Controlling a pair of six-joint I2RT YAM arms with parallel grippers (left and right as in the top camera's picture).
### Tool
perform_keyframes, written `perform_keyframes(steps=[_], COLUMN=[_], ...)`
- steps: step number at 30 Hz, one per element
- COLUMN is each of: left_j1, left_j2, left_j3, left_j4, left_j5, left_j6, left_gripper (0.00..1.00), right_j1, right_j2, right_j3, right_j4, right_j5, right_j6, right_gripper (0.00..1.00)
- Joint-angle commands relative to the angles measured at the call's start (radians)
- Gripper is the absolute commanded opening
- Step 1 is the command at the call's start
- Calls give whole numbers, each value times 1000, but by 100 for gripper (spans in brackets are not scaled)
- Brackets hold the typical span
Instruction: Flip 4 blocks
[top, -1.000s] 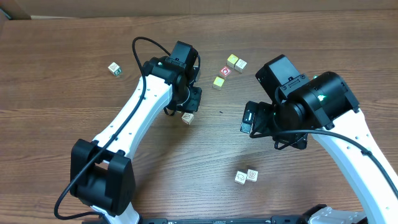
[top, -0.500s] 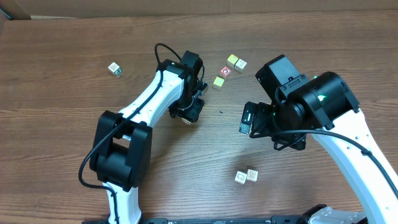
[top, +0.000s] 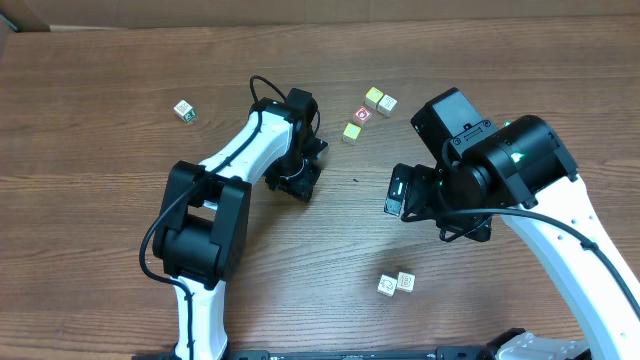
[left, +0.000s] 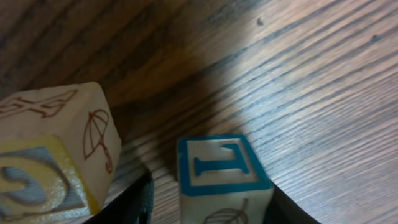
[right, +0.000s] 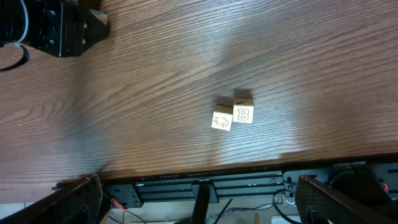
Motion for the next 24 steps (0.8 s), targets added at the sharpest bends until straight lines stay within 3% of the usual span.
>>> perform_keyframes(steps=[1,5,9,14,24], left_j1=[2,1,0,0,-23], left_j2=[13,12,12,12,12], left_j3=[0,5,28,61,104], left_j4=[5,4,-18,-45,-70], left_j5=[4,5,5,21,34], left_j6=[22,21,13,7,-12], left_gripper=[45,55,50,31,31], right_j1=[6,6,5,5,6], right_j2=[-3,-3,-3,-3,-3], right_j3=[-5,-5,-5,-5,-5], right_j4=[1,1,2,2,5], right_j5=[-9,-9,-8,-8,-5], right_j6=[3,4,3,3,3], right_gripper=[100,100,100,100,100])
